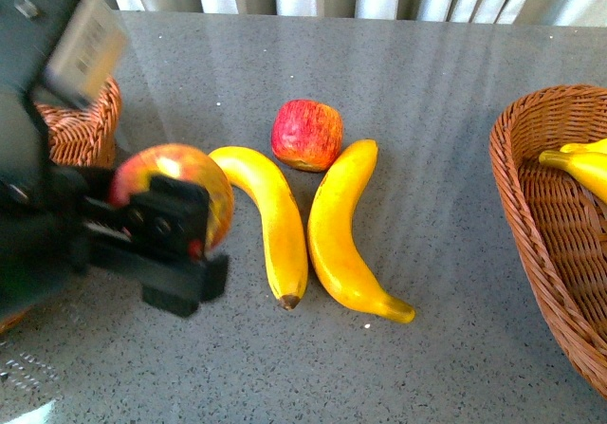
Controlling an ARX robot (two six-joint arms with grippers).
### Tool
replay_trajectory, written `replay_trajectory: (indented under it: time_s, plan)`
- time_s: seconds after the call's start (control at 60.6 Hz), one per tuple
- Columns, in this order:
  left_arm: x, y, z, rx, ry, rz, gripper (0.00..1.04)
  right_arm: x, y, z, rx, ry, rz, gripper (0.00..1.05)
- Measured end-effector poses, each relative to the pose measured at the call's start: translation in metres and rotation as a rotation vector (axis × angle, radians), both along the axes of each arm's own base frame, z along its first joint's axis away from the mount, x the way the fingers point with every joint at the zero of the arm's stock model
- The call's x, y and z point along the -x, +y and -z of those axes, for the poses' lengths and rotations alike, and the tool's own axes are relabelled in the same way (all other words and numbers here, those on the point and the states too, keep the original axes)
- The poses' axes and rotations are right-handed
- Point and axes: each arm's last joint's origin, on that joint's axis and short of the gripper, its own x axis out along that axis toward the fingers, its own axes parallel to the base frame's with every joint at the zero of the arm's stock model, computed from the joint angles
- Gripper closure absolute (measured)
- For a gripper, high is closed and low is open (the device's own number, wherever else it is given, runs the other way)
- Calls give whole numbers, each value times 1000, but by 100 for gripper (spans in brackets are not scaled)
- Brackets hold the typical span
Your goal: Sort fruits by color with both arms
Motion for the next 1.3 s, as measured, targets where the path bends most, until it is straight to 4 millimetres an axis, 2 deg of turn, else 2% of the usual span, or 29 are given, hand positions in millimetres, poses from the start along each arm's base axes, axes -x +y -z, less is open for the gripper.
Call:
replay_trajectory:
  time_s: [0.115,0.264,0.396,0.528,0.66,0.676,0.792,0.891,0.956,1.088,1.204,1.303]
  plan:
    - [-15,29,-8,-4,-30,-150,35,0,0,0,0,0,0,9]
    - [-26,66,-2,-19,2,-315,35,0,0,0,0,0,0,9]
    - [-30,79,14,-34,55,-360,35,0,0,0,0,0,0,9]
    - [-31,82,21,-39,74,-369,34,0,0,0,0,0,0,9]
    - [-29,82,23,-41,78,-368,10,0,0,0,0,0,0,9]
    - [-28,82,23,-43,75,-365,7,0,0,0,0,0,0,9]
    - [-25,79,18,-37,55,-351,9,0,0,0,0,0,0,9]
    - [-21,71,7,-11,10,-295,9,0,0,0,0,0,0,9]
    - [-17,59,-3,6,-23,-213,9,0,0,0,0,0,0,9]
    - [-19,37,-9,-12,-46,-97,9,0,0,0,0,0,0,9]
    - [-30,10,-16,-32,-80,23,9,0,0,0,0,0,0,9]
    - [-43,-17,-13,-57,-75,146,9,0,0,0,0,0,0,9]
